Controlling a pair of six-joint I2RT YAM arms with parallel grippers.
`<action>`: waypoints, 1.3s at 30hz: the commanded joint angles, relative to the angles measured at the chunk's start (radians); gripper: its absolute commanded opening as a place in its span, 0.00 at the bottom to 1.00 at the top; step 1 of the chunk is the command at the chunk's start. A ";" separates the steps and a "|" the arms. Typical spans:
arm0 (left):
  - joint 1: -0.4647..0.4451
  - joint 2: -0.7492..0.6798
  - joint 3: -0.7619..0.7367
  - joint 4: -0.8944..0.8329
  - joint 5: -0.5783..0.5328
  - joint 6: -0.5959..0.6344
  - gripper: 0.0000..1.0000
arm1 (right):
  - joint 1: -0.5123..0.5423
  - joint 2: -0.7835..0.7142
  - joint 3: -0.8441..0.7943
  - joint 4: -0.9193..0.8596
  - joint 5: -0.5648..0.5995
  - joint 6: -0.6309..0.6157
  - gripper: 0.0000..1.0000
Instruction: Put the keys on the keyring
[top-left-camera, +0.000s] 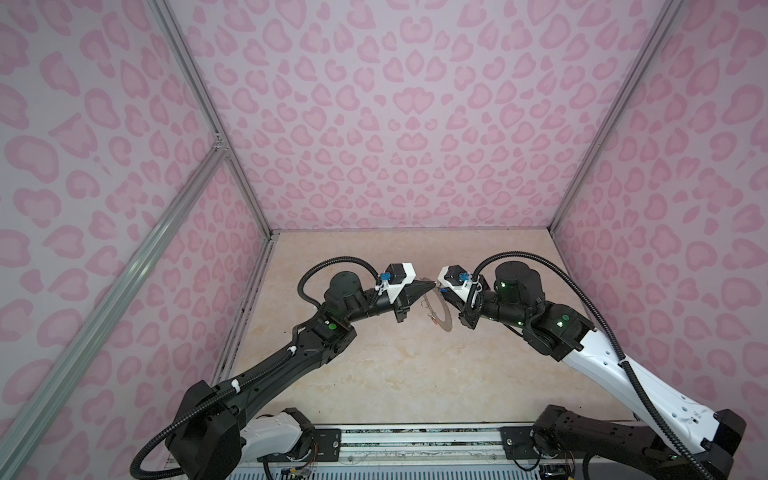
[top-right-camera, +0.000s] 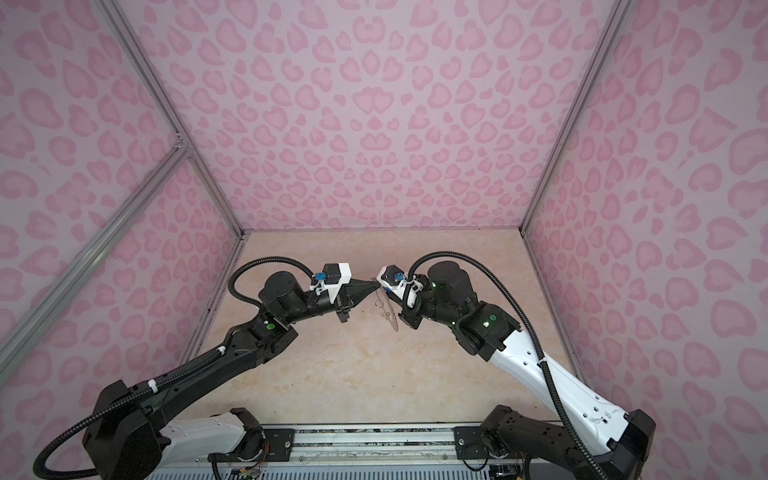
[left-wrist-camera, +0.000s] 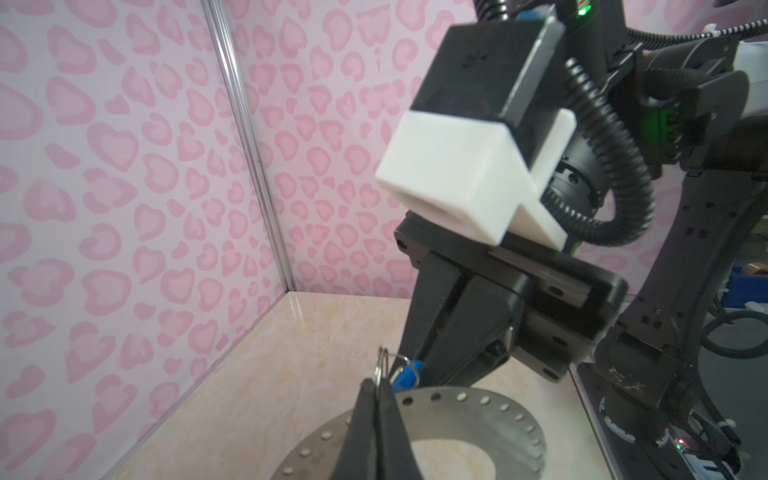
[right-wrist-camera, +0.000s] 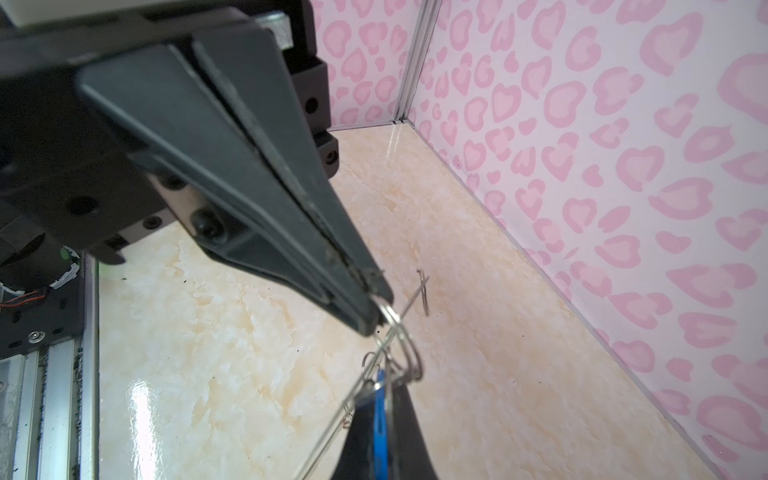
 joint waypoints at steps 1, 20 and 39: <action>0.001 -0.001 0.004 0.013 -0.016 0.016 0.03 | -0.002 0.012 0.025 -0.049 -0.005 -0.023 0.00; 0.000 -0.014 0.007 -0.082 0.020 0.100 0.03 | -0.023 0.057 0.124 -0.149 0.016 -0.092 0.00; 0.000 -0.010 0.011 -0.183 0.022 0.165 0.03 | -0.024 0.115 0.241 -0.310 0.024 -0.219 0.00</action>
